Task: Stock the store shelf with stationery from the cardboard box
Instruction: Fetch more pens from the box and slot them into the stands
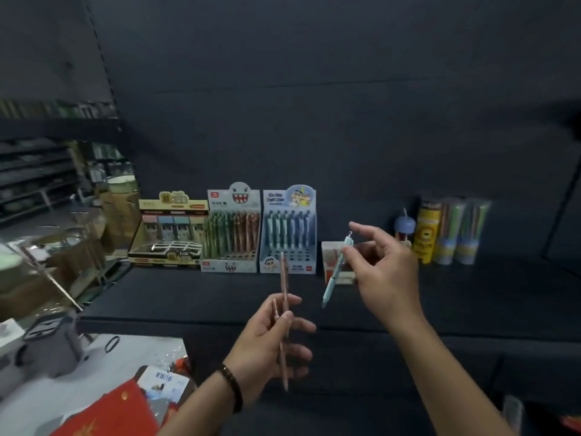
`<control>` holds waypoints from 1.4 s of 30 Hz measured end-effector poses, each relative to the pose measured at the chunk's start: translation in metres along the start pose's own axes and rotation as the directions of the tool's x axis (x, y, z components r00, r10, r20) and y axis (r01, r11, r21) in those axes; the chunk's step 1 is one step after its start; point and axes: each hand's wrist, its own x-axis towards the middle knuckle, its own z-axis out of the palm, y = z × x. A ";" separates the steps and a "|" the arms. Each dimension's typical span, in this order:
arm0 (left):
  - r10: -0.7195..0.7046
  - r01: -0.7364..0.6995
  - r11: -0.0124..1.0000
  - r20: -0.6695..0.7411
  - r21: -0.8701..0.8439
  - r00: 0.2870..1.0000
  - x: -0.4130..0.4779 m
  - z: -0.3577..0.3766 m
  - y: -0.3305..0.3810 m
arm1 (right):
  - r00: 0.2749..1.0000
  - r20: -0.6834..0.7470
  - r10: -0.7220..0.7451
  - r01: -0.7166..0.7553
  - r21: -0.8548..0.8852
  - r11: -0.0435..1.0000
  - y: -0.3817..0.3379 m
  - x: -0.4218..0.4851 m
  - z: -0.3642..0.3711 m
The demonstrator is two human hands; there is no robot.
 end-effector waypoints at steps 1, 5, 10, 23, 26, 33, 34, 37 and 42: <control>0.019 -0.018 1.000 -0.016 0.011 1.000 0.014 -0.005 0.003 | 1.000 0.001 -0.010 0.010 -0.002 1.000 0.006 0.015 0.007; 0.041 -0.040 0.999 -0.104 0.010 0.994 0.071 -0.027 0.013 | 0.999 -0.002 -0.044 0.044 -0.054 0.998 0.034 0.075 0.039; 0.061 -0.075 0.994 -0.178 -0.074 0.982 0.116 -0.059 0.021 | 0.989 0.119 -0.086 0.093 -0.059 0.994 0.063 0.123 0.095; 0.158 -0.154 0.983 -0.032 0.101 0.987 0.178 -0.168 0.052 | 0.992 0.100 -0.080 0.108 -0.305 0.946 0.084 0.148 0.205; 0.146 -0.150 0.985 0.051 0.082 0.988 0.194 -0.193 0.059 | 0.995 0.086 -0.047 0.076 -0.374 0.924 0.086 0.143 0.219; 0.098 -0.090 0.994 0.178 -0.054 0.979 0.212 -0.221 0.066 | 0.992 0.124 0.031 0.042 -0.549 0.834 0.084 0.131 0.239; 0.087 -0.075 0.995 0.193 -0.066 0.977 0.212 -0.222 0.065 | 0.992 0.119 0.037 0.036 -0.558 0.829 0.083 0.128 0.239; 0.066 -0.033 0.989 0.225 -0.147 0.972 0.209 -0.221 0.059 | 0.990 0.130 0.051 0.039 -0.606 0.794 0.079 0.128 0.236; 0.079 -0.019 0.974 0.260 -0.227 0.962 0.202 -0.222 0.055 | 0.976 0.172 0.134 0.000 -0.615 0.788 0.071 0.130 0.234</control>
